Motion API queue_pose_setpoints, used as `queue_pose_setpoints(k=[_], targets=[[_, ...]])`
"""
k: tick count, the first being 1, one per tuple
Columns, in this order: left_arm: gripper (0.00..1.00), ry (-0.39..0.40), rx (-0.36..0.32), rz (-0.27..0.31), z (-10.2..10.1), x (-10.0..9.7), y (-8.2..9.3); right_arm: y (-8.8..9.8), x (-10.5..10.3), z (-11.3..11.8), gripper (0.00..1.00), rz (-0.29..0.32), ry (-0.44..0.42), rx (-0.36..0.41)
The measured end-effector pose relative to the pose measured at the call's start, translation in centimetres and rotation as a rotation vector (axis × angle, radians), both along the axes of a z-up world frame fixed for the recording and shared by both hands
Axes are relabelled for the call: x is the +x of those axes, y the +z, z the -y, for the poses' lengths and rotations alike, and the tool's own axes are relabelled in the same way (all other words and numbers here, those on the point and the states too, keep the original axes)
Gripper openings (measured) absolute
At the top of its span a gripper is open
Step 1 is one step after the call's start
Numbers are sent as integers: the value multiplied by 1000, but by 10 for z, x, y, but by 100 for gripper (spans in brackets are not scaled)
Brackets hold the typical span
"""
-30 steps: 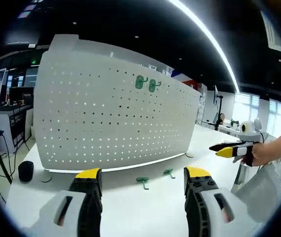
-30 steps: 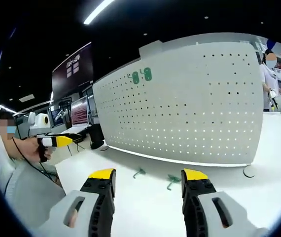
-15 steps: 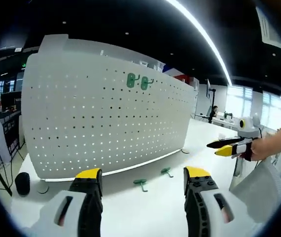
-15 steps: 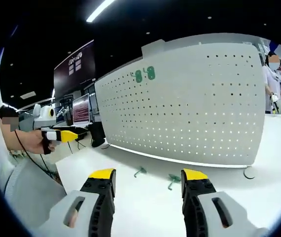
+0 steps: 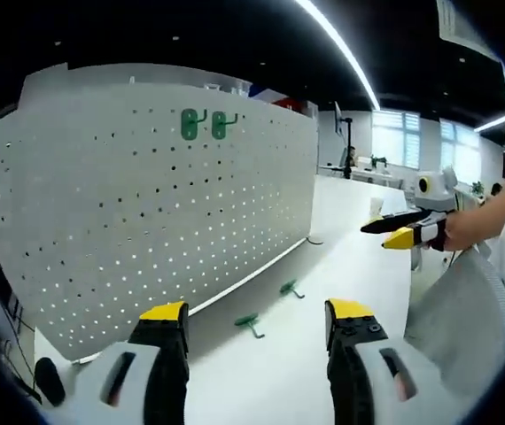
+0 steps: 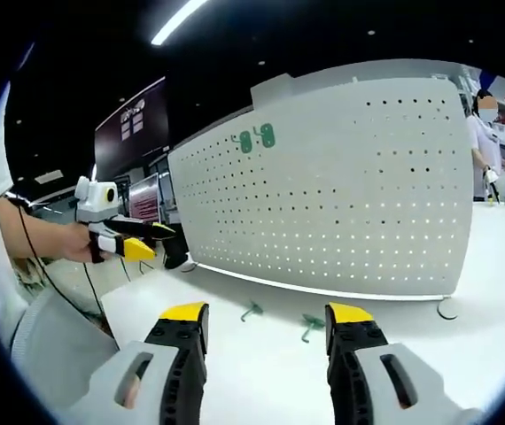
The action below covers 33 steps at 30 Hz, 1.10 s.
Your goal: Insert the hook assembly into the mounting plate slot until the hook locks in place.
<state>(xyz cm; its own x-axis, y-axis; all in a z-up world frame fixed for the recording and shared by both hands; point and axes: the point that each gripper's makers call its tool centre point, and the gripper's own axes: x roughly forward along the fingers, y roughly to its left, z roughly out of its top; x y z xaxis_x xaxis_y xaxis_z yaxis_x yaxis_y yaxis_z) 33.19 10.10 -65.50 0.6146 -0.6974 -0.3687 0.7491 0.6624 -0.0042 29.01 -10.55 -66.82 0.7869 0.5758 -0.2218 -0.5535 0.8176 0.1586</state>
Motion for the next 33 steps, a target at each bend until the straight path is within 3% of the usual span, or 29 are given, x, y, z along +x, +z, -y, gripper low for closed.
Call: queue_pose_setpoints(k=[19, 27, 29, 33], targets=[[63, -245, 219, -17, 18, 12, -20, -5, -1, -2, 52, -11, 14, -19], [62, -344, 349, -12, 28, 21, -40, -7, -2, -3, 52, -16, 20, -25], [62, -355, 367, 7, 30, 24, -42, -6, -2, -4, 52, -18, 23, -27], [62, -400, 391, -12, 36, 25, -48, -7, -3, -6, 53, -20, 31, -29]])
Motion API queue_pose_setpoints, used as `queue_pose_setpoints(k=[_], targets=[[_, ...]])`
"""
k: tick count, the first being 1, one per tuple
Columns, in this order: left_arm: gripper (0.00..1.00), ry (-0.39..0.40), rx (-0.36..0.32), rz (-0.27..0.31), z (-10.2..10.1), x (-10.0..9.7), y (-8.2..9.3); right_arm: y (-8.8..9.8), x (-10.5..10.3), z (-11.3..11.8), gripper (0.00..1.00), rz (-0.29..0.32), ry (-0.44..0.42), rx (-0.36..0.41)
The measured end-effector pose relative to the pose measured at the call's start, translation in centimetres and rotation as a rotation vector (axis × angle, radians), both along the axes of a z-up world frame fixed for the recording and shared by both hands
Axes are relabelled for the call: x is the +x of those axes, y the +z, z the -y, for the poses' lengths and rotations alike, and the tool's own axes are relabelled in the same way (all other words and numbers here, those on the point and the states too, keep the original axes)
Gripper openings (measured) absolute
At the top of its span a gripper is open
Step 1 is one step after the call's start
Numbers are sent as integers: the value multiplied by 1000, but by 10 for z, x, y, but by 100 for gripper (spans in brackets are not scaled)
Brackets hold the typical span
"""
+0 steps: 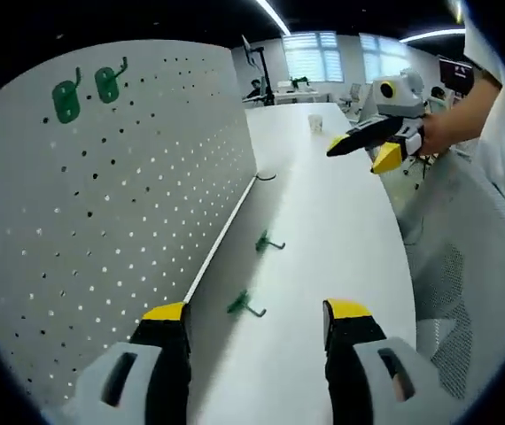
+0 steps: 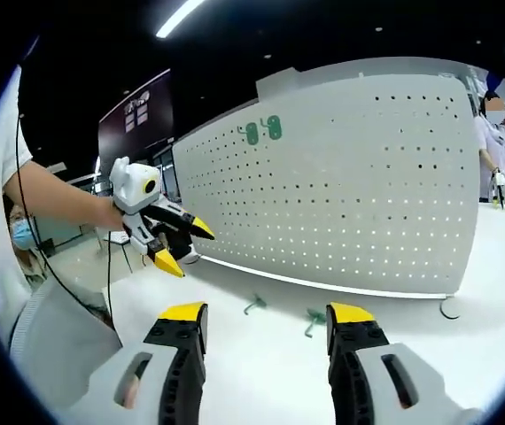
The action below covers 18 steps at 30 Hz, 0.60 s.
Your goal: Insert the hook assembly into the mounting plate slot until the hook locks in place.
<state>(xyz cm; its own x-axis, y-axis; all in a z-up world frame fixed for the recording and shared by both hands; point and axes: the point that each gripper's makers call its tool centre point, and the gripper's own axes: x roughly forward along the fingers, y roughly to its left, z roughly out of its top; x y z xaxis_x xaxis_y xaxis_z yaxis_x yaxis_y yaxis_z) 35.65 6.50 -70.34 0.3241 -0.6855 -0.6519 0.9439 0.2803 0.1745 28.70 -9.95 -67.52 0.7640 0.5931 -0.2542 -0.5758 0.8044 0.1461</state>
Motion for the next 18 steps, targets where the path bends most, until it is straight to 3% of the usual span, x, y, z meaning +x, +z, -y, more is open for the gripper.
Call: queue_pose_setpoints(k=[8, 15, 18], targets=[[60, -84, 84, -31, 1, 3, -23, -1, 0, 1, 53, -7, -4, 1], [58, -167, 173, -21, 1, 8, -38, -3, -1, -1, 53, -15, 5, 2], [58, -186, 180, -32, 5, 9, -40, -3, -1, -1, 53, -16, 6, 3]])
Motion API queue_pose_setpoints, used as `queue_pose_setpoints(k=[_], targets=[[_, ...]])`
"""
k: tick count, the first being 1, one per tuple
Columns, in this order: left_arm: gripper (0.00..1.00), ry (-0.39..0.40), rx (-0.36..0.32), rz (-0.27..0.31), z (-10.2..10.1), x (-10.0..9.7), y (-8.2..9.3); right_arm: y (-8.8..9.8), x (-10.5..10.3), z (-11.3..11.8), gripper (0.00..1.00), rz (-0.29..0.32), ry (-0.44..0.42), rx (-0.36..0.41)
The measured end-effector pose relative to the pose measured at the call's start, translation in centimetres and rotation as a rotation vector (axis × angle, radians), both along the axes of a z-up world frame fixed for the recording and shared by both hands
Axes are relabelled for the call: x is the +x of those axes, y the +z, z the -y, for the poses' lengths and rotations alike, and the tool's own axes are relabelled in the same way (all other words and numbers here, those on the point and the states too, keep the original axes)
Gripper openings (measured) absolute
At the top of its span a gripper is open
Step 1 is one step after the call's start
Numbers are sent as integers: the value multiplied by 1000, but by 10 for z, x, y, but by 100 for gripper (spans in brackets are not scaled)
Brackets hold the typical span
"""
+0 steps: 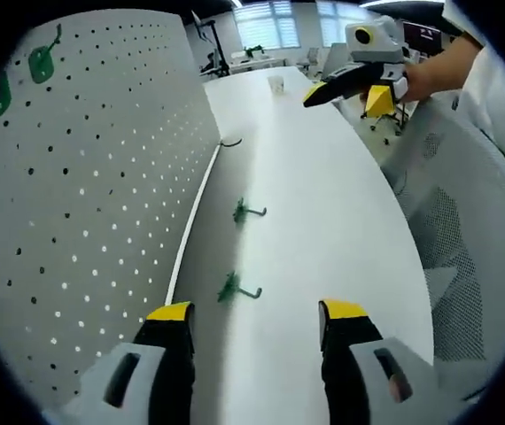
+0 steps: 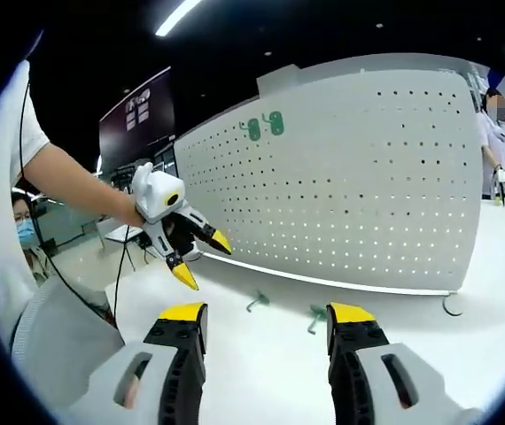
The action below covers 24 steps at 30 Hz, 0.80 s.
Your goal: Insert the hook assembly into the mounting plate slot until the hook locks in place.
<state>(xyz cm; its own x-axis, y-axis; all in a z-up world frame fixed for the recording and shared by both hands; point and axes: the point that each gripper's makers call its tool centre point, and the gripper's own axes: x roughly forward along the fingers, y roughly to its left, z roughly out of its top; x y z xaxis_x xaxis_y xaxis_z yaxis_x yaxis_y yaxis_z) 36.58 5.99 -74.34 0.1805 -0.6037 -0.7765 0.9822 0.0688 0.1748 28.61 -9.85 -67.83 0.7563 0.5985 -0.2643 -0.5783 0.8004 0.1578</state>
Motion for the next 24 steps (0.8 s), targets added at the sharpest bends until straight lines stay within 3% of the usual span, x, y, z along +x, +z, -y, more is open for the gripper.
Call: queue_pose_setpoints(k=[3, 9, 15, 24], targets=[[58, -72, 32, 25, 2, 0, -3, 0, 0, 0, 53, 0, -2, 2], [56, -134, 88, 17, 3, 1, -16, 0, 0, 0, 52, 0, -1, 0], [54, -164, 145, 19, 1, 14, -31, -1, 0, 1, 52, -6, -2, 0], [51, -176, 175, 10, 10, 26, -45, -5, -1, -1, 52, -20, 6, -2]])
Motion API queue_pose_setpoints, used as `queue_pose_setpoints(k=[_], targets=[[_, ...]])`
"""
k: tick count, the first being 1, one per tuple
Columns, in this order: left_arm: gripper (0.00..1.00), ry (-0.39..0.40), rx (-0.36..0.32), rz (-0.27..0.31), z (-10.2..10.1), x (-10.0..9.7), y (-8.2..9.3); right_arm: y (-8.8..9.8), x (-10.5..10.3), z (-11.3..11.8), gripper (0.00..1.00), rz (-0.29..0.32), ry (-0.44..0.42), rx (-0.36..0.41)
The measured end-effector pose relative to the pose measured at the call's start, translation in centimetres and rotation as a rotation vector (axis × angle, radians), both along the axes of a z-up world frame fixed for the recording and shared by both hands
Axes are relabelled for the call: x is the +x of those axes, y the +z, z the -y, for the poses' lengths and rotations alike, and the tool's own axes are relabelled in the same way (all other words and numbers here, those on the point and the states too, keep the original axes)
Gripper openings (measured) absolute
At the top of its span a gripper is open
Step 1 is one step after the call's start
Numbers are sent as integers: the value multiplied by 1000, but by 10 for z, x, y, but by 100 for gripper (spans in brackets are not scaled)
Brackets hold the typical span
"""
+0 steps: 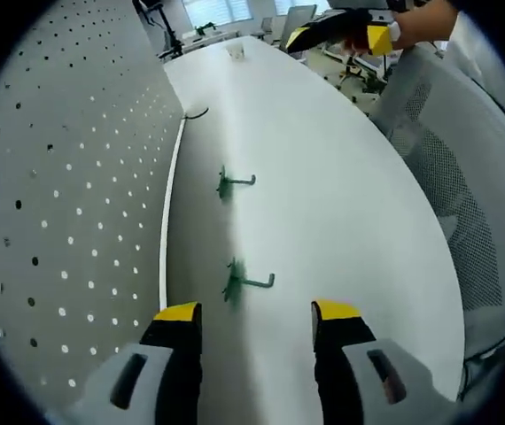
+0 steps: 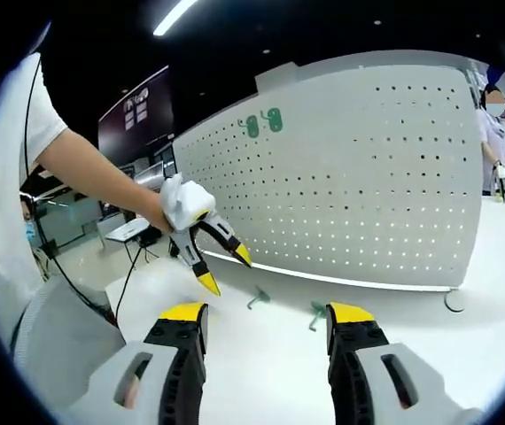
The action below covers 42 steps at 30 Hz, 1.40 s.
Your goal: Insert the hook assembly into the mounting plate slot until the hook locks in place.
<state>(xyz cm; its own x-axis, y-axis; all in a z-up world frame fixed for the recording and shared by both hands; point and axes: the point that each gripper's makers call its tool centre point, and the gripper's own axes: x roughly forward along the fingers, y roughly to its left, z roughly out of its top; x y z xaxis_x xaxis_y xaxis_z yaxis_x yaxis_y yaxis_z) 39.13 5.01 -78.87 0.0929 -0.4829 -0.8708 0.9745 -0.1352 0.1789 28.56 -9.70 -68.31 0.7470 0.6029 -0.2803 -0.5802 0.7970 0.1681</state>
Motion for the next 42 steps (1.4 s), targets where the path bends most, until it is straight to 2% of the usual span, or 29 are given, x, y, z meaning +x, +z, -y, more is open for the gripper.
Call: queue_pose_setpoints(k=[4, 17, 29, 38, 42], targets=[[50, -28, 24, -3, 5, 0, -10, -2, -1, -1, 52, -6, 7, -2], [50, -50, 85, -76, 11, 2, -31, -2, 0, 1, 52, -19, -3, 13], [50, -69, 127, -123, 7, 2, -41, 0, 0, 4, 49, -21, -19, 36], [46, -67, 123, -161, 9, -1, -43, 1, 1, 5, 48, -20, -29, 45], [44, -64, 124, -157, 10, -1, -42, 1, 1, 5, 48, -19, -29, 48]])
